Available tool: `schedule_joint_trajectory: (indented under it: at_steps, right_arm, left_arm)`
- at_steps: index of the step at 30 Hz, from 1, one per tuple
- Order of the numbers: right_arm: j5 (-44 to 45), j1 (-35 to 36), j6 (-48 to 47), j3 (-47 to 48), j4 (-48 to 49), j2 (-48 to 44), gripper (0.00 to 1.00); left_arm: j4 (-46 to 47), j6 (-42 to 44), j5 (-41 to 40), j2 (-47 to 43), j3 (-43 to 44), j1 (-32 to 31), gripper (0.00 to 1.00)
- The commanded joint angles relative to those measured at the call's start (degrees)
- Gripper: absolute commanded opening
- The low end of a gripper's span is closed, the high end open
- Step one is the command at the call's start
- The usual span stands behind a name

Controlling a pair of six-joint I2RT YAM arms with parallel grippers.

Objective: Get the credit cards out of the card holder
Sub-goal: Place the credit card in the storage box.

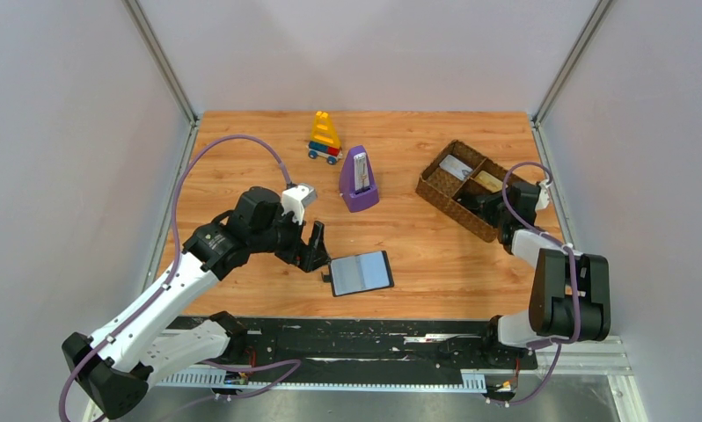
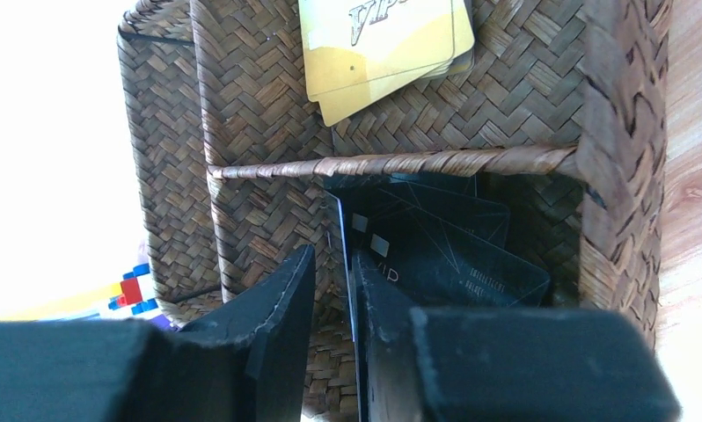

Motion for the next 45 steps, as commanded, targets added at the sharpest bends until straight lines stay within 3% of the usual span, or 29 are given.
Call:
schedule_joint_trajectory:
  at_steps: [1, 20, 33, 45]
  right_arm:
    - [0.25, -0.32, -2.75, 2.36, -2.01, 0.52, 0.25]
    - [1.69, -0.67, -7.49, 8.5, -11.55, 1.77, 0.33]
    - [4.97, -0.67, -10.54, 13.09, -21.75, -3.45, 0.38]
    - [-10.87, 0.87, -15.64, 13.83, -25.18, -9.44, 0.35]
  left_arm:
    - [0.93, 1.41, 0.65, -1.11, 0.1, 0.14, 1.0]
    - [0.68, 1.24, -0.99, -0.09, 0.1, 0.15, 1.0]
    - [-3.48, -3.16, -10.71, 5.24, 1.65, 0.17, 1.0]
    - [6.05, -10.37, -5.95, 9.9, -4.59, 0.14, 0.96]
